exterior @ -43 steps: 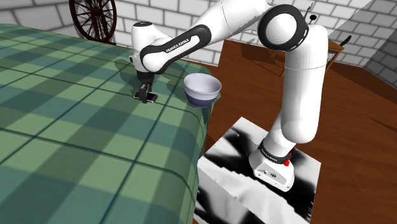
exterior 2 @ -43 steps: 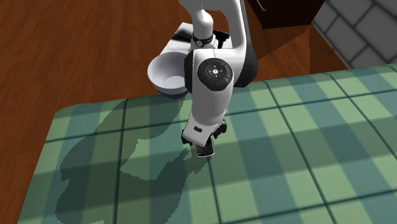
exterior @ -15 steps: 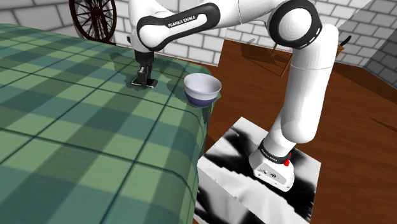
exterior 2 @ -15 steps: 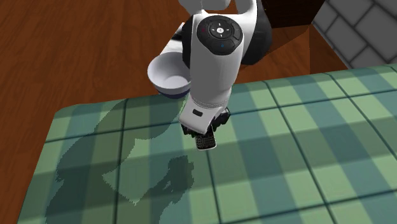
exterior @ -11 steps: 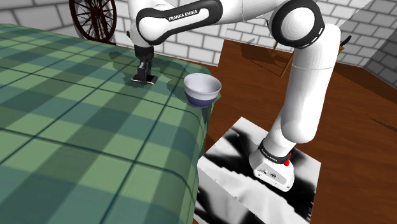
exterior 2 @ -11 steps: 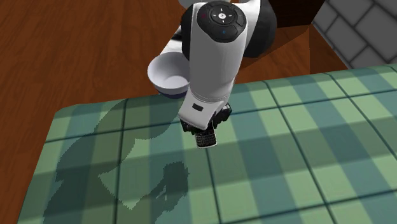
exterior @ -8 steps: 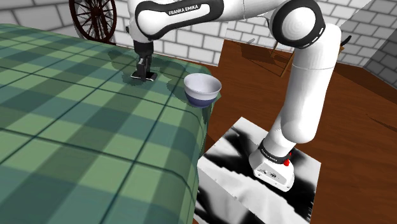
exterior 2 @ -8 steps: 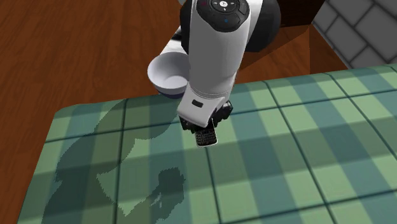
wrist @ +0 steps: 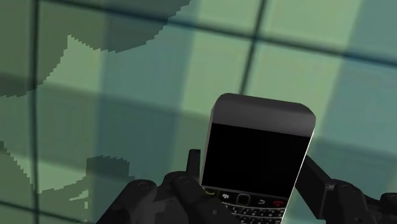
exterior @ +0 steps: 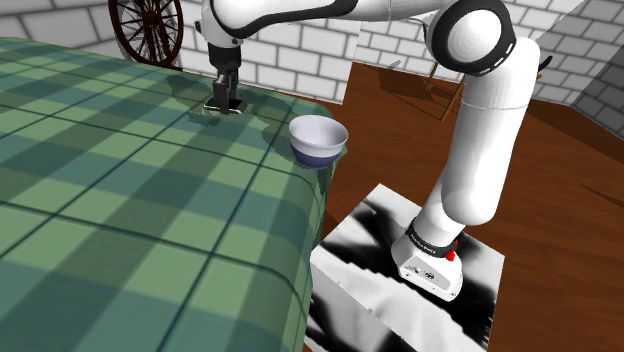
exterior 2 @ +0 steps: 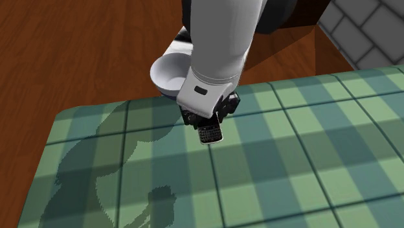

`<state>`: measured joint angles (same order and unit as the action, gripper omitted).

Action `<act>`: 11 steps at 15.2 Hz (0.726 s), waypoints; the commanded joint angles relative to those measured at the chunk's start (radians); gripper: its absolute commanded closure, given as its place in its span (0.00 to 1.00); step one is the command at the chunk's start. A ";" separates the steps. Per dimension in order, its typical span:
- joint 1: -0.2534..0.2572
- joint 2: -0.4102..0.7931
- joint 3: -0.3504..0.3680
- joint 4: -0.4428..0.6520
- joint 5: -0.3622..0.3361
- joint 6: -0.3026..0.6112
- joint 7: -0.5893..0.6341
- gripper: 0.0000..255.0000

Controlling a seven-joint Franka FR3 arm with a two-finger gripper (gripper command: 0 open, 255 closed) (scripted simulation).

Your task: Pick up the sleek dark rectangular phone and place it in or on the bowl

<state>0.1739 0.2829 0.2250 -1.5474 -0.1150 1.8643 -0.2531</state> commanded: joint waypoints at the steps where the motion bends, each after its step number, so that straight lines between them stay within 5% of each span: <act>1: 0.002 0.003 0.001 0.030 0.000 -0.028 0.000 1.00; 4: 0.004 0.003 0.002 0.068 0.001 -0.065 -0.002 1.00; 11: -0.070 -0.276 -0.029 -0.290 0.068 0.025 -0.106 1.00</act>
<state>0.1144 0.0508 0.2031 -1.7818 -0.0580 1.8764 -0.3392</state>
